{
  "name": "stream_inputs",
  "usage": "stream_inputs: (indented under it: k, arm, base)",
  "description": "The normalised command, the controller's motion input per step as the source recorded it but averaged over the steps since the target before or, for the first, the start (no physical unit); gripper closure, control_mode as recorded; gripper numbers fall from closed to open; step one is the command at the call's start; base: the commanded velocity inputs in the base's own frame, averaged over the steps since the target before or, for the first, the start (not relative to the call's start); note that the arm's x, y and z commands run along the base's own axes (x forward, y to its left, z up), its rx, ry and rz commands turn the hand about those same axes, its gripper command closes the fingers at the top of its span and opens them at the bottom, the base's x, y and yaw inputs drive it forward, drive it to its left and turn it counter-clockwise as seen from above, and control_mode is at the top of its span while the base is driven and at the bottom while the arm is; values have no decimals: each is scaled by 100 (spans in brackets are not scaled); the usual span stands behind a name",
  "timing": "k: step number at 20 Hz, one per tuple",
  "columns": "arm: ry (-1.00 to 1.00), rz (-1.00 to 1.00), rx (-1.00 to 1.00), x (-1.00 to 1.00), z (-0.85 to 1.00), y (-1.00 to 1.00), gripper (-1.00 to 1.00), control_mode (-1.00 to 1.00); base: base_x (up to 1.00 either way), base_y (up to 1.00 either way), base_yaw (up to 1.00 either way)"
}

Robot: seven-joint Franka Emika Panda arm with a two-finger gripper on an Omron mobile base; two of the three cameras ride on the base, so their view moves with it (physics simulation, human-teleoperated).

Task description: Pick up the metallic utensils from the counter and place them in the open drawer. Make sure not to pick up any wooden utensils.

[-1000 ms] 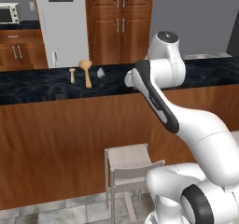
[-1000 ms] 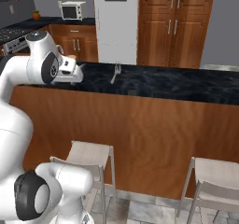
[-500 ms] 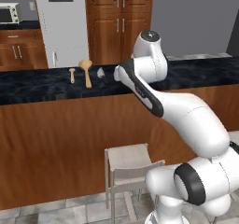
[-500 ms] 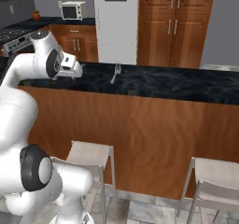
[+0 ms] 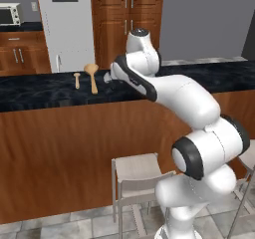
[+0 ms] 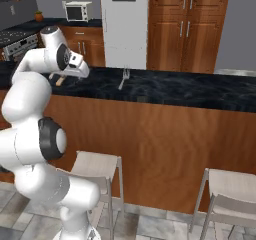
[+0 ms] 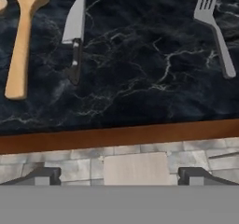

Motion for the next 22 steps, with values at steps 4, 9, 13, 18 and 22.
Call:
stream_inputs:
  k: [4,9,13,18,22]
  arm:
    - [8,-3,0,58,0,6,-100,-100]
    - [1,-1,0,48,0,0,-100,-100]
    - [1,0,0,31,-17,0,-100,-100]
    - [0,0,0,33,-31,0,-100,-100]
    - [0,0,0,23,-33,0,-100,-100]
  base:
    - [0,0,0]
    - [0,0,0]
    - [0,0,0]
    - [0,0,0]
    - [0,0,0]
